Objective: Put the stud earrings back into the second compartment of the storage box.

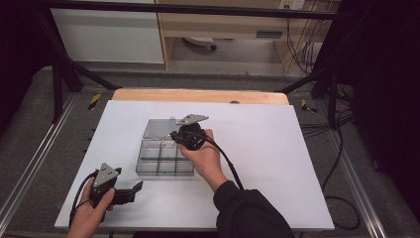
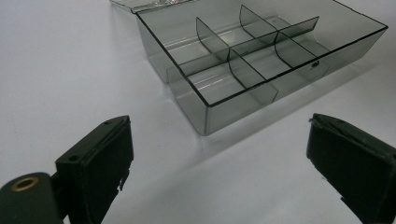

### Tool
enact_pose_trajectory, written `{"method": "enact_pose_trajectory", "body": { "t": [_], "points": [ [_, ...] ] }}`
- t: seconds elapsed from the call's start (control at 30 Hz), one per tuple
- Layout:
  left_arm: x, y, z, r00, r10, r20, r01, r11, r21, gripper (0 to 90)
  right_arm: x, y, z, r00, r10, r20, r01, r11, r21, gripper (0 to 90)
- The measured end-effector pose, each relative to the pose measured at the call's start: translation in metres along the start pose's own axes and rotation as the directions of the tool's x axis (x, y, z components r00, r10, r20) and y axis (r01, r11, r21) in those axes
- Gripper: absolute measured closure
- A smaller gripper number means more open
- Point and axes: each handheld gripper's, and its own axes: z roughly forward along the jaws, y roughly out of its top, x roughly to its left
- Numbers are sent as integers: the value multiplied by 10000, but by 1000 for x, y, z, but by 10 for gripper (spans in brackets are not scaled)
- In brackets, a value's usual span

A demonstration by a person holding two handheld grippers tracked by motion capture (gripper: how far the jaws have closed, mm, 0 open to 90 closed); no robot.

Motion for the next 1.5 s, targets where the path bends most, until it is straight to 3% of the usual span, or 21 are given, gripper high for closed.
{"method": "enact_pose_trajectory", "body": {
  "t": [0.43, 0.73, 1.03, 1.27, 1.4, 1.5],
  "points": [
    [1, 0, 0, 10000, 50, -5, -50, 10000, -5, 79, 0, -4, 14, 9998, 103, 140, -109, 9992, 372, 870],
    [3, -1, -1, 10000, 33, -34, -33, 10000, 41, 79, 5, -10, 25, 9994, -249, 259, 227, 9966, 796, 870],
    [5, -2, -1, 10000, -72, -53, 73, 9999, 71, 79, 6, -13, 37, 9992, -314, 244, 285, 9931, 1140, 869],
    [3, -1, -1, 10000, 38, 0, -38, 10000, 89, 79, 5, -18, 44, 9975, -178, 687, 72, 9884, 1519, 869],
    [3, -1, 0, 10000, 54, 26, -54, 9999, 86, 79, 4, -19, 47, 9976, -26, 696, -83, 9877, 1560, 868],
    [4, -2, -1, 10000, 37, 38, -38, 10000, 75, 80, 4, -19, 48, 9984, 203, 523, -273, 9901, 1379, 774]
  ]
}}
